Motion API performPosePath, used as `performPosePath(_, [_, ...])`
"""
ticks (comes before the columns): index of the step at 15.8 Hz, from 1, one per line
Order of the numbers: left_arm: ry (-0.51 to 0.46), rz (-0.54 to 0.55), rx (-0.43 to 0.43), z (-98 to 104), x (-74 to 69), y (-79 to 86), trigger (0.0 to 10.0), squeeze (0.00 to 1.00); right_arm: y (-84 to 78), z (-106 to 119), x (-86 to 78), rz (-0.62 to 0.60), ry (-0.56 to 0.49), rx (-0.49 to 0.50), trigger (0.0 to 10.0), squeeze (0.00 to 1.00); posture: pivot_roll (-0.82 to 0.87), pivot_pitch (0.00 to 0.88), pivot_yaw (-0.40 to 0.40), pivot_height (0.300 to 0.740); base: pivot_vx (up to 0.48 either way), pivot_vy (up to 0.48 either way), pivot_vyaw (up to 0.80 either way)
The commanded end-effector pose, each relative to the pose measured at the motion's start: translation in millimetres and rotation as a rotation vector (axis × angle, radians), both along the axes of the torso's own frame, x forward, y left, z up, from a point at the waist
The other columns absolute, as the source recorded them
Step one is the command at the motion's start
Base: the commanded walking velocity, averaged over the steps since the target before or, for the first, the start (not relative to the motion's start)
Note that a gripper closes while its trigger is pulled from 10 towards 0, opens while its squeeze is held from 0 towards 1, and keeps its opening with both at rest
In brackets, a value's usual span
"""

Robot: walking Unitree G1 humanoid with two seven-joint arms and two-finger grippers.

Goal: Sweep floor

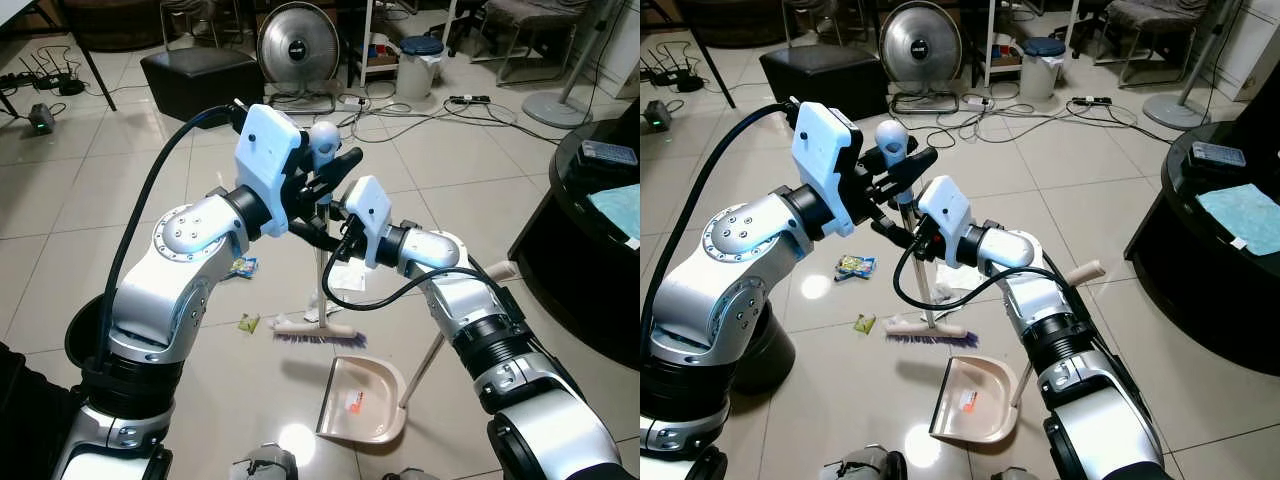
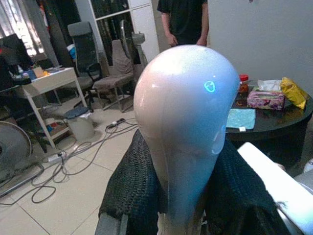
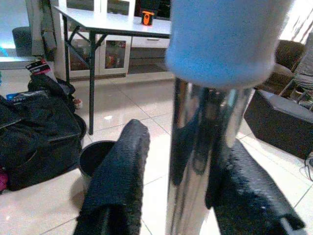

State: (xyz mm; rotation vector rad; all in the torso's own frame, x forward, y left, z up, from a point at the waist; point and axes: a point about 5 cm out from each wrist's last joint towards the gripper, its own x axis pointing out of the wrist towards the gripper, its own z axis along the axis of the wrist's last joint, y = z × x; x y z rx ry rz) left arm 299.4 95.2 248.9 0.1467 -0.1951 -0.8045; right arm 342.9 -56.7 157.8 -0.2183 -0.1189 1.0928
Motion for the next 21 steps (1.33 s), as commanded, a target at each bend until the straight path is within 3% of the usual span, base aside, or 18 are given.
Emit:
performPosePath(1, [-0.085,-0.030,-0.009,17.5,-2.8,-5.3,10.0,0.00,1.7,-3.0,-2.9,0.023,0.004,-0.006,0.0,0.00,0.03,0.000,0.057,0.740,0.000,0.000,0.00])
performPosePath(16, [-0.074,-0.073,-0.029,18.5,-5.0,-8.7,10.0,0.00,-0.9,0.4,-1.3,0.037,-0.011,-0.008,0.0,0.00,0.03,0.000,0.050,0.740,0.000,0.000,0.00])
performPosePath(17, [-0.048,-0.156,-0.081,17.8,-8.2,-11.0,10.0,1.00,-2.2,4.6,-0.2,0.046,-0.027,-0.006,0.0,0.00,0.03,0.000,0.043,0.740,0.000,0.000,0.00])
performPosePath(19, [-0.051,-0.223,-0.077,14.8,-10.9,-11.4,10.0,1.00,-4.1,8.3,0.2,0.055,-0.036,-0.002,0.0,0.00,0.03,0.000,0.040,0.740,0.000,0.000,0.00])
performPosePath(21, [-0.082,-0.213,-0.059,12.3,-8.0,-9.0,10.0,1.00,-4.7,12.6,-1.3,0.074,-0.039,0.016,0.0,0.00,0.03,0.000,0.037,0.740,0.000,0.000,0.00])
